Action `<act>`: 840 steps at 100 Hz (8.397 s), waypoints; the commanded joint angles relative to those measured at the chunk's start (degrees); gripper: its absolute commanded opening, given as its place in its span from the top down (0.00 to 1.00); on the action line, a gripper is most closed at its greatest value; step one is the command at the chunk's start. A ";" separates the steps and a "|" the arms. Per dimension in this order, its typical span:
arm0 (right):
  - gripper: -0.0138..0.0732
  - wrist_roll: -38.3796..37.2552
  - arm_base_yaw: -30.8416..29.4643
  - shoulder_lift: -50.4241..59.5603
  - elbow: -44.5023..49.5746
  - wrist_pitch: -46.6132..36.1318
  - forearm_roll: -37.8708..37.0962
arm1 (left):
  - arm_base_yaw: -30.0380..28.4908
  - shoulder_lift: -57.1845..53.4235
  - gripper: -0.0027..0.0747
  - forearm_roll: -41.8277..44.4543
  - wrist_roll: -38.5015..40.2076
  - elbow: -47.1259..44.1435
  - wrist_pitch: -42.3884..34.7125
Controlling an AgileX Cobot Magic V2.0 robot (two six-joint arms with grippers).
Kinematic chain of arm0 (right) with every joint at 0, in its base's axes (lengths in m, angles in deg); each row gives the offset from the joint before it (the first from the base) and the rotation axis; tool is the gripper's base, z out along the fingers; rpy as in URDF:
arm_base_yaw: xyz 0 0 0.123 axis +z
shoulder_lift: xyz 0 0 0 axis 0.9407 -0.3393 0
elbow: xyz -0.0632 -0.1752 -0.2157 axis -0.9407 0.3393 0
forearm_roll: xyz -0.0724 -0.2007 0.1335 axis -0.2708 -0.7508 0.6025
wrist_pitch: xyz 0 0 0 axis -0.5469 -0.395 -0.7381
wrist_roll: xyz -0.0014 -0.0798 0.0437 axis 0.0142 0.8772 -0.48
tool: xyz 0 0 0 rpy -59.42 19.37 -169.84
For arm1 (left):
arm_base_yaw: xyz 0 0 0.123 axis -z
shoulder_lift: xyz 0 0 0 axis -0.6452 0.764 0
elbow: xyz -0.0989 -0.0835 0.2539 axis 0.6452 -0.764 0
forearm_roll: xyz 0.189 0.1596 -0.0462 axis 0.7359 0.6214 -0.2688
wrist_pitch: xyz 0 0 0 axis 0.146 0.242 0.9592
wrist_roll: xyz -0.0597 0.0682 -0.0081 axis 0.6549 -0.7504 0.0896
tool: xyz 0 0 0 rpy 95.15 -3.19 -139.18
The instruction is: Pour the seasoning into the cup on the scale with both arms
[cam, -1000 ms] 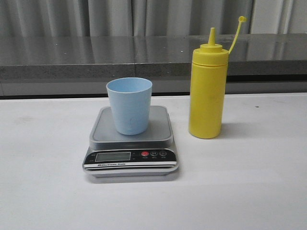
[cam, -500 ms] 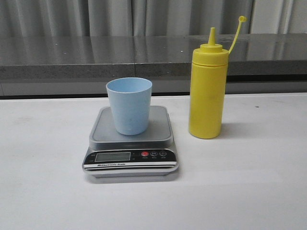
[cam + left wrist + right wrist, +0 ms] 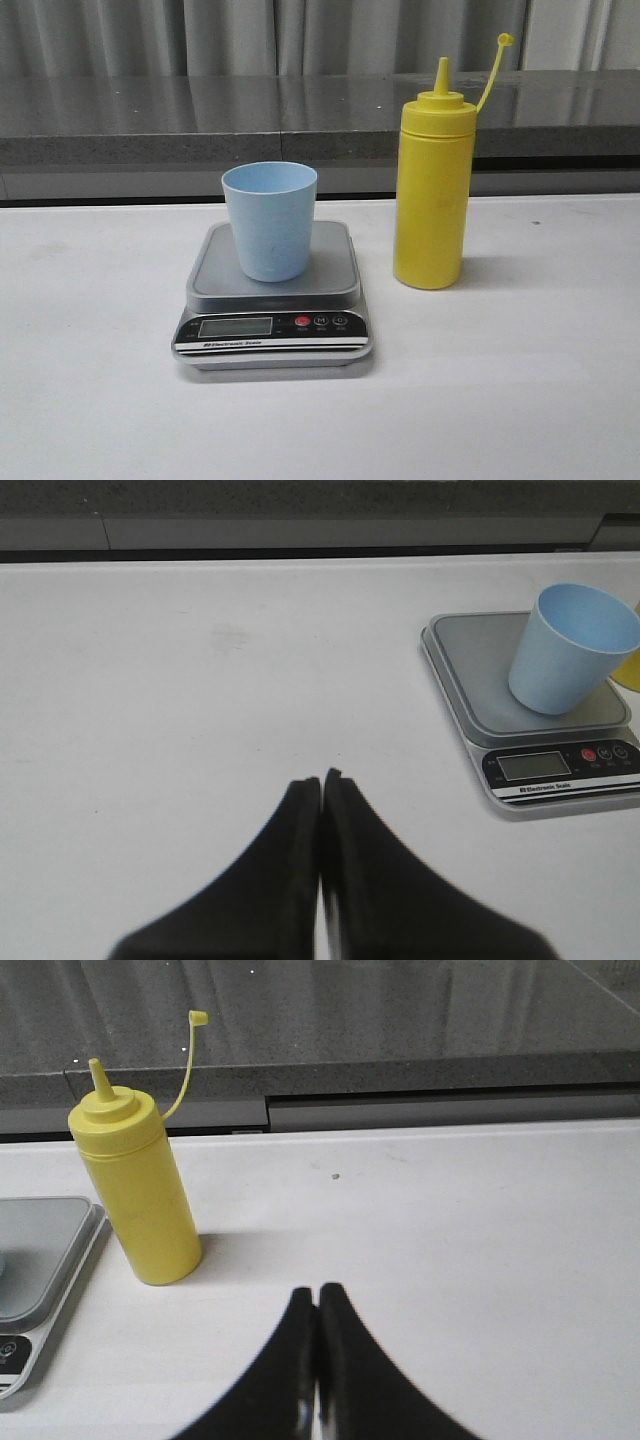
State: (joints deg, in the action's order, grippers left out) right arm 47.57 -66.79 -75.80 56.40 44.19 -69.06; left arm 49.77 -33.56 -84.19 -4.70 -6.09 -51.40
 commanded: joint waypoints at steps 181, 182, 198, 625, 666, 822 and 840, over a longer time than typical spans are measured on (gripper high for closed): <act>0.11 0.13 19.33 -67.97 -9.05 -66.08 0.58 | -0.20 0.34 0.99 -0.21 0.67 1.55 -4.17; 0.11 0.13 19.33 -68.44 -9.05 -66.82 0.58 | -0.20 0.34 0.99 -0.21 0.67 1.55 -4.17; 0.11 0.13 19.28 -73.52 -9.05 -73.97 0.70 | -0.20 0.34 0.99 -0.21 0.67 1.55 -4.07; 0.55 25.26 28.28 -79.25 -47.79 -8.61 -76.13 | -0.20 0.34 0.99 -0.21 0.67 1.55 -4.07; 0.55 25.26 31.93 -81.88 -47.79 -3.80 -89.39 | -0.20 0.34 0.99 -0.21 0.67 1.55 -4.07; 0.55 -64.73 14.15 -70.85 -44.26 -36.35 -89.49 | -0.09 0.34 0.99 -0.21 0.67 1.55 -4.07; 0.55 -64.73 13.71 -70.85 -44.06 -37.59 -87.40 | -0.09 0.34 0.99 -0.21 0.67 1.55 -4.07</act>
State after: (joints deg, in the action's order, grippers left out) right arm -16.72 -52.44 -149.73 13.97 7.86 -158.16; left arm 49.77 -33.56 -84.19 -4.66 -6.09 -51.40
